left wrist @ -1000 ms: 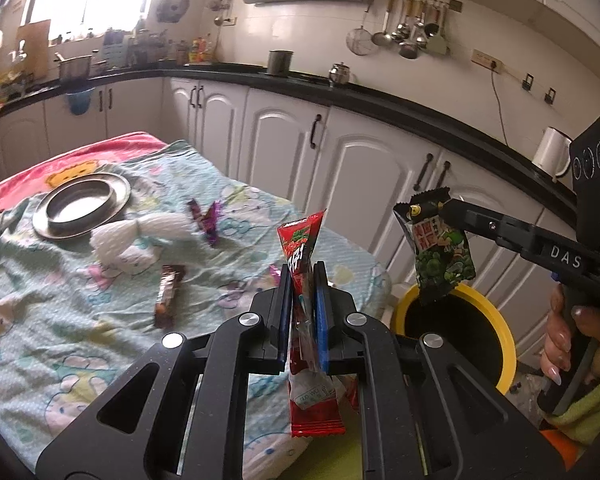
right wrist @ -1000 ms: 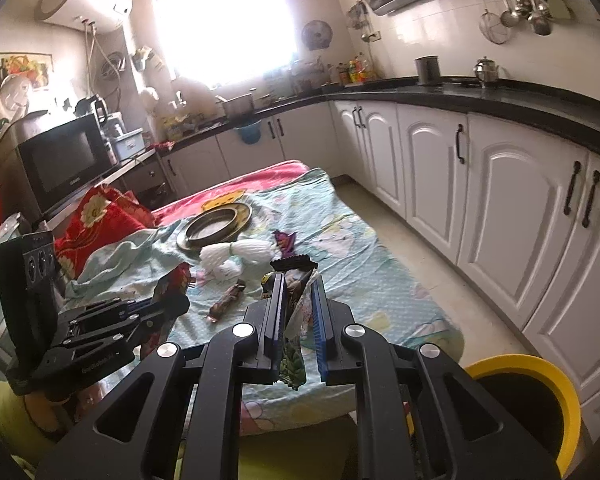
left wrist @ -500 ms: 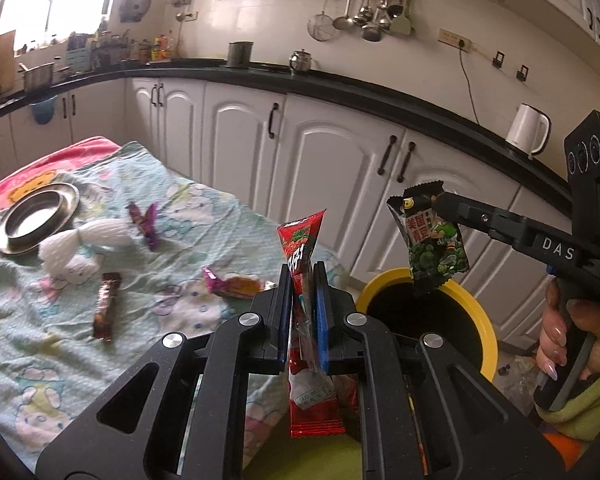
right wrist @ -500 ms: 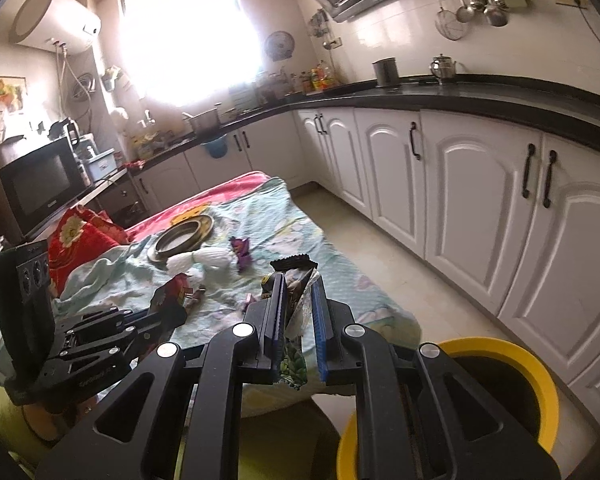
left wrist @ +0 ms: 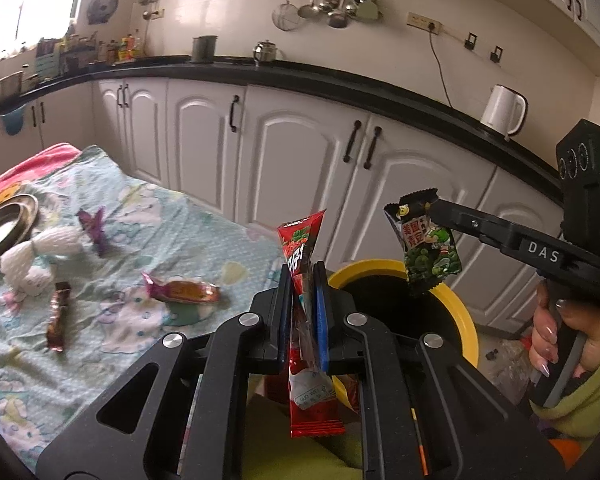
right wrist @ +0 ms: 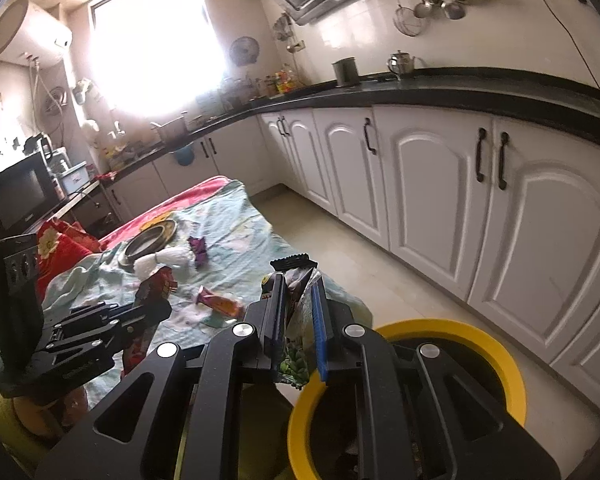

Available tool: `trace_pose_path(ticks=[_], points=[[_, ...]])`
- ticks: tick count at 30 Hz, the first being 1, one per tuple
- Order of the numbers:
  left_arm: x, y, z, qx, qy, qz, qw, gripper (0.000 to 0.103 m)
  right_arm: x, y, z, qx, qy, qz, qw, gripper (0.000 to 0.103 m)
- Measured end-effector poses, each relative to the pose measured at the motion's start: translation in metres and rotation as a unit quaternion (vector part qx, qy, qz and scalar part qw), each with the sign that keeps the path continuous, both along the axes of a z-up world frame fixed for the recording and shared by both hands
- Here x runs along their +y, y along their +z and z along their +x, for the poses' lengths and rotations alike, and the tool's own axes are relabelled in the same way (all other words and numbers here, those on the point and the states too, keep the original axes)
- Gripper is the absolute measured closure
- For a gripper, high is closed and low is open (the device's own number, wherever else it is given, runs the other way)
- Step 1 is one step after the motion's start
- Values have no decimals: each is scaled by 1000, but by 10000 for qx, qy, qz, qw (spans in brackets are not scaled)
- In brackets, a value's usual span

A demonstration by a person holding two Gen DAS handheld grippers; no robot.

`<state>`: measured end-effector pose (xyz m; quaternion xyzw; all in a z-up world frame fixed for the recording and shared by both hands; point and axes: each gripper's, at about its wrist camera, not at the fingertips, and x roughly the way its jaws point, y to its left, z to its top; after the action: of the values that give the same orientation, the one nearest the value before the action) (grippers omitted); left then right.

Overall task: Collect trash
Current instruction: 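Carry the red snack tube and green snack bag over the trash bin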

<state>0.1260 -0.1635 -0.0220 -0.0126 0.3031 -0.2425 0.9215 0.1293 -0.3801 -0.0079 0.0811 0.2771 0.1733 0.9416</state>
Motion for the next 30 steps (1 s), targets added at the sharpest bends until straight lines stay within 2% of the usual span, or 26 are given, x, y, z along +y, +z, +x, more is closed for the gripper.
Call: trace_pose_path(ticks=[14,30], points=[[-46,-18,-2,166,-604,81,9980,97,-49,-27,-11,209,-510,-87,9984,90],[-101,-42,-1,305,-1295,356,9905,96,-87,-55,-14,509,-928,-129,9943,90]])
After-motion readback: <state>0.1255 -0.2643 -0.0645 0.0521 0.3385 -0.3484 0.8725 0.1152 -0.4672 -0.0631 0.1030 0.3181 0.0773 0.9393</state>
